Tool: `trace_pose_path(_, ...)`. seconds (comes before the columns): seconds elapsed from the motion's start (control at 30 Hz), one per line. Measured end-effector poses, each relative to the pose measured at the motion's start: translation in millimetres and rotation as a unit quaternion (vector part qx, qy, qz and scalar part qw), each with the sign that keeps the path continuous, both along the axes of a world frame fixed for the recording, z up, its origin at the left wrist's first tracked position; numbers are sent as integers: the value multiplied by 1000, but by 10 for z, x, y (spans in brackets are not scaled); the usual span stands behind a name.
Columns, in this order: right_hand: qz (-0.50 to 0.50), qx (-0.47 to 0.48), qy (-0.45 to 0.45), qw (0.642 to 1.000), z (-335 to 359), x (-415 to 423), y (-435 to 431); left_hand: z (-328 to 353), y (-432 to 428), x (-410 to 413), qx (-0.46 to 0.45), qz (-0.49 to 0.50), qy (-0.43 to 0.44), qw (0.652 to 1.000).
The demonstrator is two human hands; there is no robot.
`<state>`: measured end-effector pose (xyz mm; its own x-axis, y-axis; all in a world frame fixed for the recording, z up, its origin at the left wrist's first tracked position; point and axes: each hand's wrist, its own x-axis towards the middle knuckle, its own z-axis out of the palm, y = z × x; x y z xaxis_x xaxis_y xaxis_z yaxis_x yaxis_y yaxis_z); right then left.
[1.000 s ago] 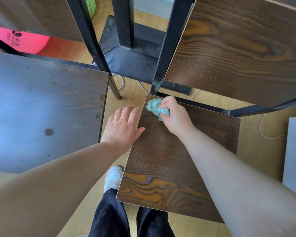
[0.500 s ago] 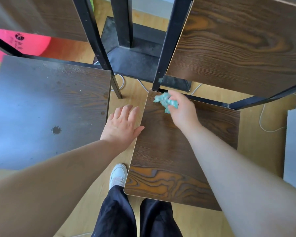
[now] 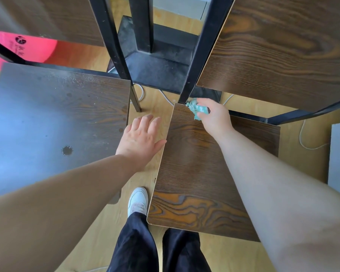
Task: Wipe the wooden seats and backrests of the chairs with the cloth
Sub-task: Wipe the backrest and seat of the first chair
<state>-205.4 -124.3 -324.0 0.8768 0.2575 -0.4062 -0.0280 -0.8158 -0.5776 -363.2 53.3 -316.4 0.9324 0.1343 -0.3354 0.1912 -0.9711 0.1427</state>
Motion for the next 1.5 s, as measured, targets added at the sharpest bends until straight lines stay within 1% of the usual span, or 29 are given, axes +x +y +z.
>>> trace_pose_path(0.07,6,10,11,1000,12,-70,-35,-6,-7,-4,0,-1,2,1000)
trace_pose_path(0.27,68,-8,-2,998,-22,-454,-117,-21,-74,-35,-2,1,8,1000)
trace_pose_path(0.4,111,-6,8,994,-20,-624,-174,-22,-129,-95,-3,0,6,1000)
trace_pose_path(0.6,106,-10,-44,993,48,-322,-13,-2,-145,-99,4,-5,0,1000)
trace_pose_path(0.7,120,-34,-34,992,-4,-168,86,-12,-102,-141,2,-10,1,1000)
trace_pose_path(0.83,144,-58,-19,988,-92,-255,115,11,-58,-247,1,-9,4,1000)
trace_pose_path(1.07,182,-13,10,983,-95,-946,7,76,-3,-524,-10,-21,11,1000)
trace_pose_path(1.13,192,-15,10,981,-92,-1180,-35,96,-7,-658,-11,-30,16,999)
trace_pose_path(1.37,176,0,19,984,-141,-2038,-176,170,-35,-1218,-19,-31,46,998)
trace_pose_path(1.5,189,-2,21,982,-179,-2405,-261,192,-91,-1478,-20,-22,58,998)
